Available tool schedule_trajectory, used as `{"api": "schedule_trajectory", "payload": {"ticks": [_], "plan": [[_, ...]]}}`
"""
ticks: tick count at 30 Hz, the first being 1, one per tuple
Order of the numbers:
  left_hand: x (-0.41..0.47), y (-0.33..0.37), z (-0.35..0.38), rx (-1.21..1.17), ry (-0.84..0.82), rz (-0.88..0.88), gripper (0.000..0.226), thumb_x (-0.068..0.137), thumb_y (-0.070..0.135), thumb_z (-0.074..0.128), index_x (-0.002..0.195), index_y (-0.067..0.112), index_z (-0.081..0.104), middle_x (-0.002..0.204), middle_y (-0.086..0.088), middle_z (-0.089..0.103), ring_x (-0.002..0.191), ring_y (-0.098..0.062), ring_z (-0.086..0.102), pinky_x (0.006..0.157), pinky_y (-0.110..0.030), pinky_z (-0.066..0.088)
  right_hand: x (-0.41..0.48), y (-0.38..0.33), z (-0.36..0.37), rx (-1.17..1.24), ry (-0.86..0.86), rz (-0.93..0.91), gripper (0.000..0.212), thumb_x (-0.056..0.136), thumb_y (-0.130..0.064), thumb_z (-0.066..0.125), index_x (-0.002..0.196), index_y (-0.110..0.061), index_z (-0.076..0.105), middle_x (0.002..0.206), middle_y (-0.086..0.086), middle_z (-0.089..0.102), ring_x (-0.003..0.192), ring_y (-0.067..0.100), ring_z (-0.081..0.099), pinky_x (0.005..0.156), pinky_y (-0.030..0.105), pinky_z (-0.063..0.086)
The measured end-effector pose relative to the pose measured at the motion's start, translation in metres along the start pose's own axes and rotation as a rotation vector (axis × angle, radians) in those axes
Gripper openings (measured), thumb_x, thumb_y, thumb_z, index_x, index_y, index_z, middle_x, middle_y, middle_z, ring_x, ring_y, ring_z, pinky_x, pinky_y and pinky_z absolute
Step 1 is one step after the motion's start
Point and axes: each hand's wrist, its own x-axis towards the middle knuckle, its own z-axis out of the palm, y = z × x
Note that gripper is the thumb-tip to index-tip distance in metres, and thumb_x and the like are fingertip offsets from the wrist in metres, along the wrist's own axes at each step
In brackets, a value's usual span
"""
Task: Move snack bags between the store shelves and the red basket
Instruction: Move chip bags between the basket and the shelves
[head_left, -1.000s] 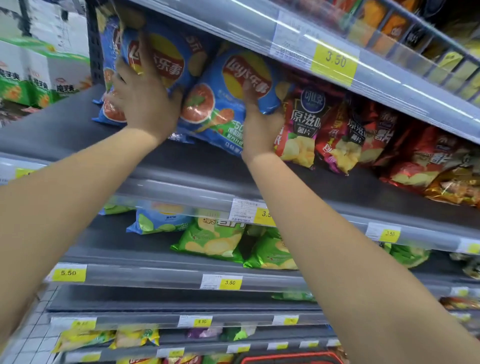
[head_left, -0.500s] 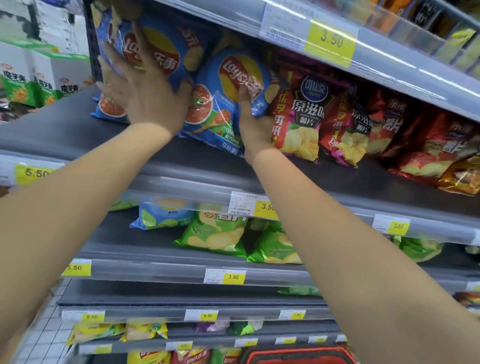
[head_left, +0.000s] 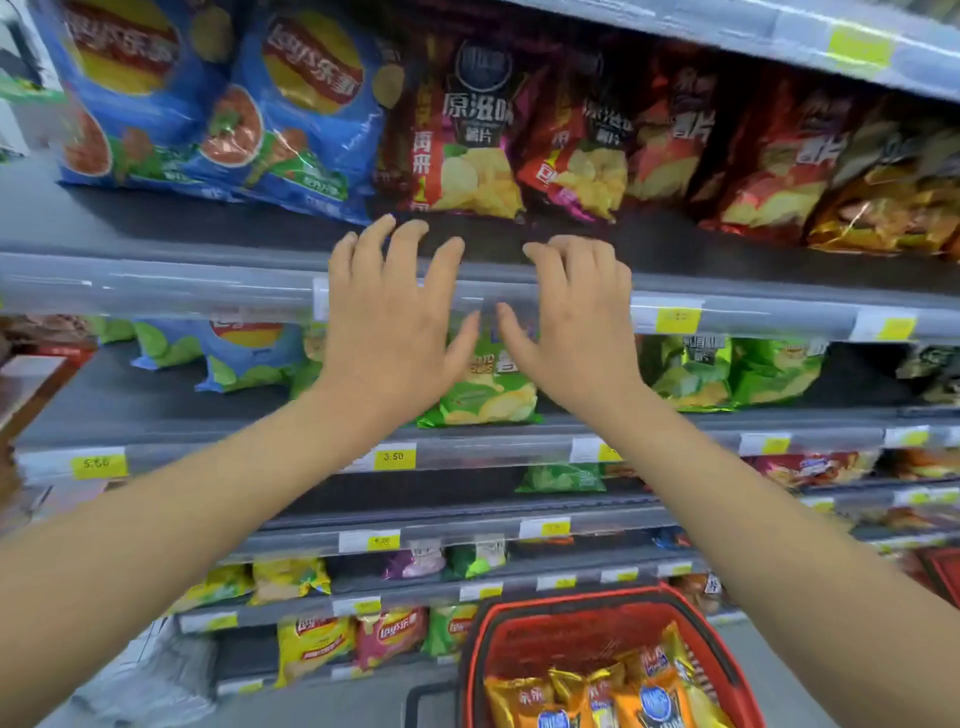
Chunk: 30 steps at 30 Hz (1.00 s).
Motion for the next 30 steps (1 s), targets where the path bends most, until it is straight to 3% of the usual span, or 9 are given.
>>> {"api": "schedule_trajectory", "payload": {"ticks": [7, 16, 26, 30], "plan": [[-0.047, 0.118, 0.03, 0.076, -0.253, -0.076, 0.063, 0.083, 0.048, 0.051, 0.132, 0.008, 0.048, 0.128, -0.023, 0.052, 0.118, -0.043, 0.046, 0.099, -0.053, 0.036, -0.103, 0.091, -0.021, -0.11, -0.146, 0.029, 0.047, 0.079, -0.034, 0.058, 0.115, -0.004, 0.058, 0.11, 0.018, 0.057, 0.099, 0.037, 0.052, 0.08, 0.044, 0.04], [-0.109, 0.262, 0.077, 0.214, -0.627, -0.321, 0.075, 0.088, 0.052, 0.051, 0.146, 0.008, 0.029, 0.14, -0.024, 0.04, 0.128, -0.043, 0.036, 0.106, -0.06, 0.025, -0.252, 0.188, -0.008, -0.196, -0.506, 0.083, 0.052, 0.072, -0.034, 0.071, 0.111, -0.002, 0.06, 0.108, 0.024, 0.059, 0.099, 0.041, 0.055, 0.081, 0.049, 0.045], [-0.216, 0.323, 0.144, 0.245, -0.818, -0.341, 0.08, 0.087, 0.056, 0.049, 0.146, 0.008, 0.024, 0.139, -0.021, 0.041, 0.127, -0.041, 0.037, 0.105, -0.06, 0.027, -0.426, 0.224, 0.048, -0.189, -0.787, 0.165, 0.05, 0.063, -0.034, 0.077, 0.1, -0.003, 0.063, 0.094, 0.022, 0.061, 0.088, 0.038, 0.058, 0.074, 0.047, 0.048], [-0.277, 0.333, 0.186, 0.241, -0.871, -0.306, 0.081, 0.086, 0.057, 0.051, 0.147, 0.01, 0.026, 0.137, -0.021, 0.043, 0.127, -0.041, 0.038, 0.103, -0.059, 0.029, -0.501, 0.231, 0.079, -0.169, -0.925, 0.251, 0.055, 0.071, -0.042, 0.071, 0.112, -0.007, 0.06, 0.102, 0.02, 0.059, 0.097, 0.039, 0.055, 0.081, 0.05, 0.046]]}}
